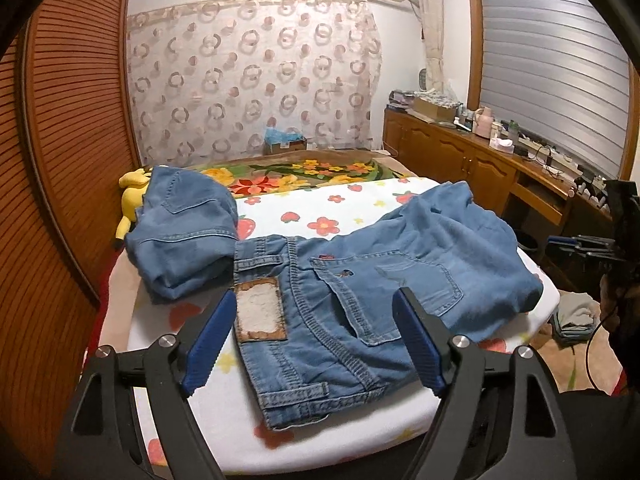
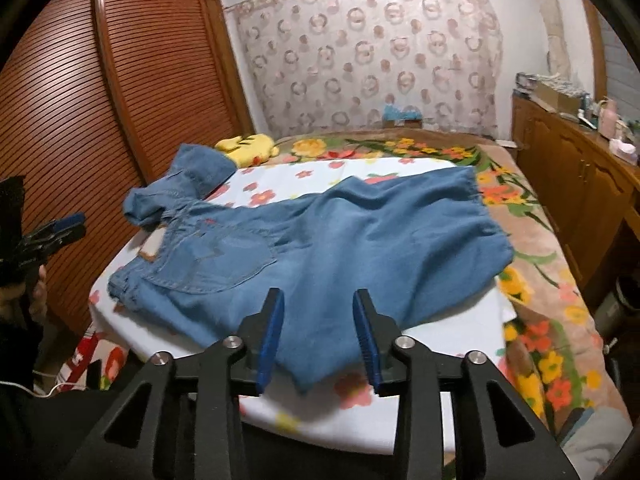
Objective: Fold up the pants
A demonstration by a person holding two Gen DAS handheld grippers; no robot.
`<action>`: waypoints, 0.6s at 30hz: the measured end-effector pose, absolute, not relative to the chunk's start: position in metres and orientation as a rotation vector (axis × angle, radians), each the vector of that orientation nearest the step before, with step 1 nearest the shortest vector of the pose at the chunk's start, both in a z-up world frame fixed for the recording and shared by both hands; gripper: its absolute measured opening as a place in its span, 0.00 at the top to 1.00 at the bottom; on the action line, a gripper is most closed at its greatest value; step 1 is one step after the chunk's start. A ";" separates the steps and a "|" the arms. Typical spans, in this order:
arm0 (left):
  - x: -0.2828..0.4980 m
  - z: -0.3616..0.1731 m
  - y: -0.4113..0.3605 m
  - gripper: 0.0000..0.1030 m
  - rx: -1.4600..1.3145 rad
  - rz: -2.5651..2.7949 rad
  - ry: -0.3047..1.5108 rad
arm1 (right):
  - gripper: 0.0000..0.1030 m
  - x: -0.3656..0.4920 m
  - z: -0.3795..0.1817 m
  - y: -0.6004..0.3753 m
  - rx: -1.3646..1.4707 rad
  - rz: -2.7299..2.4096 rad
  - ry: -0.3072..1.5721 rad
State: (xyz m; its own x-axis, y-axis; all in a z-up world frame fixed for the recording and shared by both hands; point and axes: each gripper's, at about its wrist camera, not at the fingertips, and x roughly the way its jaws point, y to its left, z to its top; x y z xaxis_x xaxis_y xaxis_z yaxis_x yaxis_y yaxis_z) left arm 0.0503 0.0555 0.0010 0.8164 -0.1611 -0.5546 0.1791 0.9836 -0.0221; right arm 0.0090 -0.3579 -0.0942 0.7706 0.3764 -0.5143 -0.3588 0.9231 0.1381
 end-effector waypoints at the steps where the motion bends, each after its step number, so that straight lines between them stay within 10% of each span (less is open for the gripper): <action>1: 0.052 0.000 0.053 0.22 0.033 -0.183 0.591 | 0.61 0.010 -0.095 -0.359 0.037 0.392 0.566; 18: 0.091 -0.037 0.021 0.22 0.027 -0.232 0.655 | 0.50 0.052 -0.113 -0.370 0.062 0.275 0.601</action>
